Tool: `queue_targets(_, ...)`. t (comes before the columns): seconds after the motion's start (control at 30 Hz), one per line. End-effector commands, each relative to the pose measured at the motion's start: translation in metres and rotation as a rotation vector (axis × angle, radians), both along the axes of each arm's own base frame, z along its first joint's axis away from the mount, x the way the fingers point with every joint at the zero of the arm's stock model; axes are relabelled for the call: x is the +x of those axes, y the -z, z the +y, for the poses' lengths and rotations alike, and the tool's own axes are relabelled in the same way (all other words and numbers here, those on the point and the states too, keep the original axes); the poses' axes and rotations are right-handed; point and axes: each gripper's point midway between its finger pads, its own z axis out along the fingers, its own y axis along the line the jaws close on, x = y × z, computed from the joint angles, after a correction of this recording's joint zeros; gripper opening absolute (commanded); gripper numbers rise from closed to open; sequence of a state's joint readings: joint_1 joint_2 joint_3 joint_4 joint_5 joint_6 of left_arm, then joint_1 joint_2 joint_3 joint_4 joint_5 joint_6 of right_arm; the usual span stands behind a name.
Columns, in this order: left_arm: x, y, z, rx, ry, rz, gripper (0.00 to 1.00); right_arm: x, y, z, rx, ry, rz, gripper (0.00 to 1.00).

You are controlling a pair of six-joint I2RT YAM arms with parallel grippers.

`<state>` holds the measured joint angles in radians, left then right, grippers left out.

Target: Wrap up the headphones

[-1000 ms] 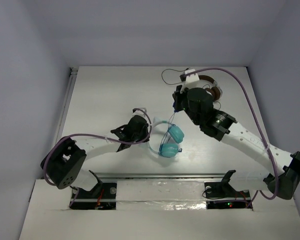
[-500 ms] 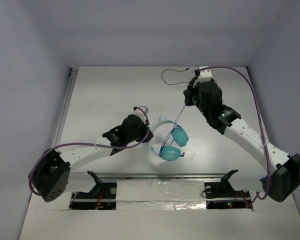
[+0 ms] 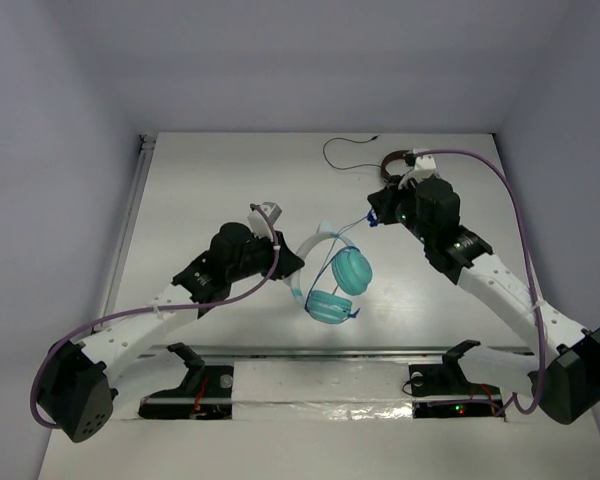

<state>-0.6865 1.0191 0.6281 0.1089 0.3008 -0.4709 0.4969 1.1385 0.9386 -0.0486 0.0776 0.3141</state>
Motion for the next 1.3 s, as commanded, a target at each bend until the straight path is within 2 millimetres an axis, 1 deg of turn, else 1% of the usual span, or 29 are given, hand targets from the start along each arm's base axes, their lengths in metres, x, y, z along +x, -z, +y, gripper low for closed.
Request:
queue_targets(0.0,-0.007,-0.046,-0.011,-0.125,0.089,-0.079,0.00,-0.005,-0.041,0.001,0.115,-0.015,-0.113,0.00)
queue_targets(0.2,-0.004,-0.074,-0.014,-0.188,0.113,-0.101,0.00,-0.010,-0.021,0.011,0.217,-0.025,-0.027,0.00)
queue_targets(0.23,-0.004,-0.077,-0.015,-0.190,0.111,-0.095,0.00,-0.013,-0.016,0.018,0.235,-0.060,-0.002,0.00)
queue_targets(0.27,-0.002,-0.080,-0.015,-0.190,0.107,-0.091,0.00,-0.014,-0.011,0.020,0.271,-0.052,0.032,0.03)
queue_targets(0.3,0.002,-0.089,-0.017,-0.193,0.097,-0.102,0.00,-0.014,-0.008,0.021,0.291,-0.050,0.048,0.08)
queue_targets(0.33,0.004,-0.088,-0.014,-0.174,0.078,-0.083,0.00,-0.016,-0.005,0.025,0.308,-0.067,0.067,0.13)
queue_targets(0.37,0.011,-0.090,-0.011,-0.154,0.042,-0.094,0.00,-0.018,-0.001,0.027,0.340,-0.063,0.090,0.23)
queue_targets(0.4,0.016,-0.104,-0.010,-0.153,0.023,-0.117,0.00,-0.019,0.002,0.027,0.355,-0.060,0.098,0.28)
queue_targets(0.43,0.018,-0.102,-0.006,-0.125,-0.003,-0.104,0.00,-0.022,0.003,0.031,0.375,-0.079,0.109,0.32)
queue_targets(0.47,0.026,-0.103,0.001,-0.092,-0.056,-0.116,0.00,-0.024,0.001,0.032,0.402,-0.084,0.106,0.36)
queue_targets(0.5,0.033,-0.118,0.006,-0.089,-0.088,-0.141,0.00,-0.027,0.009,0.031,0.408,-0.077,0.126,0.39)
queue_targets(0.53,0.035,-0.117,0.012,-0.057,-0.113,-0.131,0.00,-0.028,0.011,0.030,0.416,-0.071,0.130,0.42)
queue_targets(0.57,0.042,-0.120,0.018,-0.031,-0.163,-0.142,0.00,-0.030,0.012,0.029,0.424,-0.074,0.130,0.51)
queue_targets(0.6,0.048,-0.136,0.024,-0.020,-0.193,-0.182,0.00,-0.033,0.009,0.028,0.431,-0.077,0.122,0.57)
queue_targets(0.63,0.052,-0.140,0.029,0.000,-0.225,-0.192,0.00,-0.036,0.013,0.027,0.429,-0.077,0.130,0.63)
queue_targets(0.67,0.060,-0.140,0.043,0.041,-0.296,-0.197,0.00,-0.039,0.013,0.026,0.427,-0.081,0.134,0.71)
queue_targets(0.7,0.066,-0.151,0.050,0.044,-0.330,-0.217,0.00,-0.042,0.010,0.026,0.430,-0.090,0.127,0.73)
queue_targets(0.73,0.072,-0.151,0.061,0.079,-0.376,-0.224,0.00,-0.047,0.009,0.028,0.431,-0.110,0.130,0.75)
queue_targets(0.8,0.089,-0.155,0.081,0.099,-0.451,-0.231,0.00,-0.053,0.006,0.027,0.440,-0.126,0.123,0.75)
queue_targets(0.83,0.093,-0.157,0.084,0.092,-0.457,-0.232,0.00,-0.060,-0.004,0.025,0.455,-0.143,0.094,0.74)
queue_targets(0.9,0.093,-0.163,0.076,0.057,-0.406,-0.233,0.00,-0.067,-0.006,0.024,0.454,-0.172,0.059,0.55)
queue_targets(0.93,0.095,-0.167,0.078,0.049,-0.413,-0.237,0.00,-0.070,-0.007,0.025,0.447,-0.186,0.052,0.37)
queue_targets(0.97,0.095,-0.169,0.077,0.043,-0.409,-0.239,0.00,-0.070,-0.006,0.027,0.432,-0.204,0.046,0.00)
queue_targets(1.03,0.096,-0.175,0.077,0.044,-0.408,-0.245,0.00,-0.076,-0.005,0.035,0.407,-0.281,0.013,0.00)
queue_targets(1.07,0.096,-0.177,0.077,0.050,-0.409,-0.249,0.00,-0.075,-0.014,0.038,0.417,-0.313,-0.040,0.00)
queue_targets(1.1,0.097,-0.180,0.078,0.051,-0.411,-0.254,0.00,-0.076,-0.009,0.040,0.409,-0.333,-0.054,0.00)
queue_targets(1.13,0.096,-0.182,0.078,0.054,-0.409,-0.251,0.00,-0.080,-0.010,0.047,0.409,-0.389,-0.070,0.00)
queue_targets(1.23,0.092,-0.190,0.078,0.044,-0.398,-0.260,0.00,-0.075,-0.018,0.062,0.406,-0.479,-0.152,0.22)
queue_targets(1.27,0.090,-0.190,0.078,0.046,-0.398,-0.255,0.00,-0.070,-0.021,0.065,0.403,-0.494,-0.178,0.39)
